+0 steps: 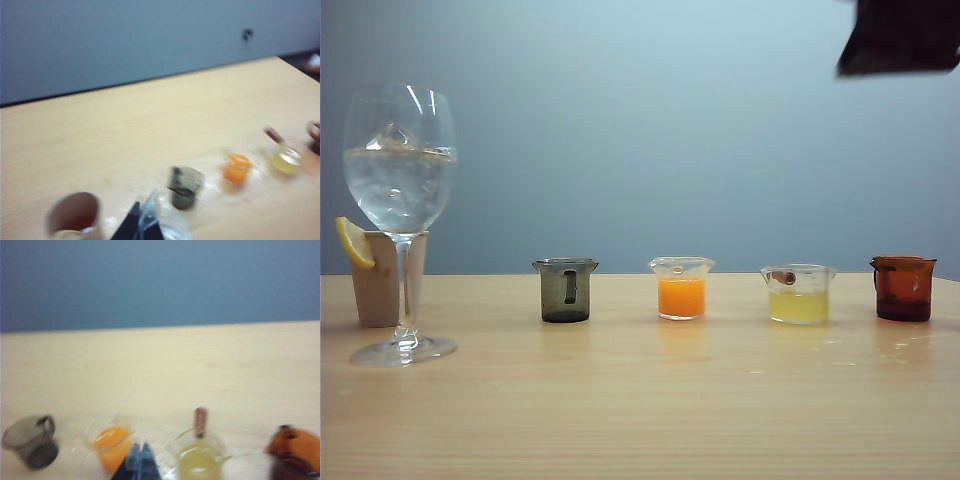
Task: Pick up the second measuring cup from the left, pour the orange juice inside into the goblet, and finally put the measuring cup back in its original place.
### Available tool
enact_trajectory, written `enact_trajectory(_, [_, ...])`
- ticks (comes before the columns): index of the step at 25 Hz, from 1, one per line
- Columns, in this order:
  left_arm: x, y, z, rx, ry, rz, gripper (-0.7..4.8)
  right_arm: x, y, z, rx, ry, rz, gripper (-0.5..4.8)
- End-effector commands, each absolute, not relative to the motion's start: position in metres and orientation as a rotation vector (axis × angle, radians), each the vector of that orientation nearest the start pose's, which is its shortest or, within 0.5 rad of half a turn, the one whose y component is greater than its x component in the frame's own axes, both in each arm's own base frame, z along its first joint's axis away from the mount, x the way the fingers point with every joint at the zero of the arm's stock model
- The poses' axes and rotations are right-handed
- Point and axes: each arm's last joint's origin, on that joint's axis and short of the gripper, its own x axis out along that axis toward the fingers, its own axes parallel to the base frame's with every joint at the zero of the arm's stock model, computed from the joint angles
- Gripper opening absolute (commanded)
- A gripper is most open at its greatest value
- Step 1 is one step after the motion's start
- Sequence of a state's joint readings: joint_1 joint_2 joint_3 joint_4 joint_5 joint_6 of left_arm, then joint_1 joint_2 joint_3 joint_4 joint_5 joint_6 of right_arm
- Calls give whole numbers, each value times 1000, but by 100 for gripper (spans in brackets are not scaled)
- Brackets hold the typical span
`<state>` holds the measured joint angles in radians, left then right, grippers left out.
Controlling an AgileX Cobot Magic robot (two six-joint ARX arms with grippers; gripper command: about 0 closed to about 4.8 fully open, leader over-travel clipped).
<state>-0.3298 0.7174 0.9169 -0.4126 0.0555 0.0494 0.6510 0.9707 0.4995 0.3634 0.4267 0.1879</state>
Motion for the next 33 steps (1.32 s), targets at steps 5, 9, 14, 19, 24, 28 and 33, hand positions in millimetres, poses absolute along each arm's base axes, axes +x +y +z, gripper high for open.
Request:
enact_trajectory(5, [136,-57,361,94,236,-440,-4,189,162,216,73,184,289,-7])
enact_trajectory(9, [136,-57,361,94,234,-438,-3,195,181,196,70,183,319,-7])
enact_trajectory(14, [136,-57,361,94,234,-441,-3,206,199,151,34,236,293,-7])
enact_trajectory(19, [136,-57,361,94,234,-440,-3,215,209,138,49,234,296,264])
enact_trajectory(24, [136,-57,361,94,234,-440,-3,232,224,142,67,198,282,464])
enact_trajectory(28, [136,-57,361,94,234,-441,-3,253,227,128,59,215,208,479])
enact_trajectory(33, [136,-57,361,94,234,-441,-3,267,233,118,56,221,193,479])
